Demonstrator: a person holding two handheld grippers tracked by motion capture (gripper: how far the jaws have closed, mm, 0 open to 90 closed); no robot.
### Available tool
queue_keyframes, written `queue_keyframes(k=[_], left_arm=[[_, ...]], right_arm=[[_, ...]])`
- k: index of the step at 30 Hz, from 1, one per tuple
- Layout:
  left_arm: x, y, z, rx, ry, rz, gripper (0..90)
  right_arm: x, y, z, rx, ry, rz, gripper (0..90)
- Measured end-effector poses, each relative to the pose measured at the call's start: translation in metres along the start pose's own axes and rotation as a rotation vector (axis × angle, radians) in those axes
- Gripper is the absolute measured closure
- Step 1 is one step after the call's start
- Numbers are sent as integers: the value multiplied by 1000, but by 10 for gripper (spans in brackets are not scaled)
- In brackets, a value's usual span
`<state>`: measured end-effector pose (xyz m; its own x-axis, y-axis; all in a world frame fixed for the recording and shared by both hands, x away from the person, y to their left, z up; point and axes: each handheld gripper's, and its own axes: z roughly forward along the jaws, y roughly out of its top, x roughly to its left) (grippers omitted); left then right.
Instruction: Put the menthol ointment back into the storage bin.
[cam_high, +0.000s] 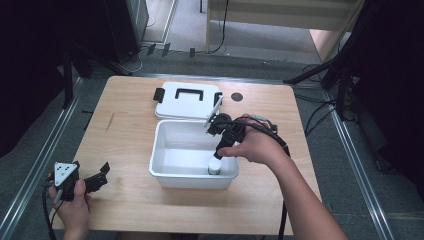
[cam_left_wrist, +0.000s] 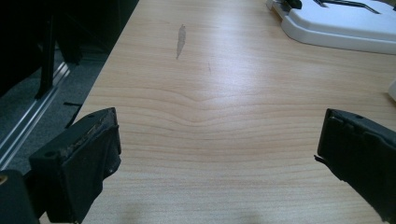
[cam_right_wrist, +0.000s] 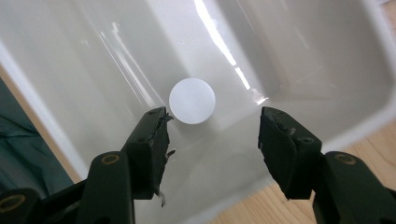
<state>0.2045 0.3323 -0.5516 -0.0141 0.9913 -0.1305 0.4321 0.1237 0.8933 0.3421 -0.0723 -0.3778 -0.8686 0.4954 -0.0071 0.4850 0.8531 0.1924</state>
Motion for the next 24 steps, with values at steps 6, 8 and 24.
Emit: queue_keyframes(k=[6,8,24], left_arm=[[0,0,0,0,1,3,2],[0,0,0,-1,1,2,2],[0,0,0,1,2,10,2]], right_arm=[[-15,-22,-26,-59,-4,61,441],[-22,-33,-29,-62,-16,81,441],[-61,-127,3,-273,-92,275,387]])
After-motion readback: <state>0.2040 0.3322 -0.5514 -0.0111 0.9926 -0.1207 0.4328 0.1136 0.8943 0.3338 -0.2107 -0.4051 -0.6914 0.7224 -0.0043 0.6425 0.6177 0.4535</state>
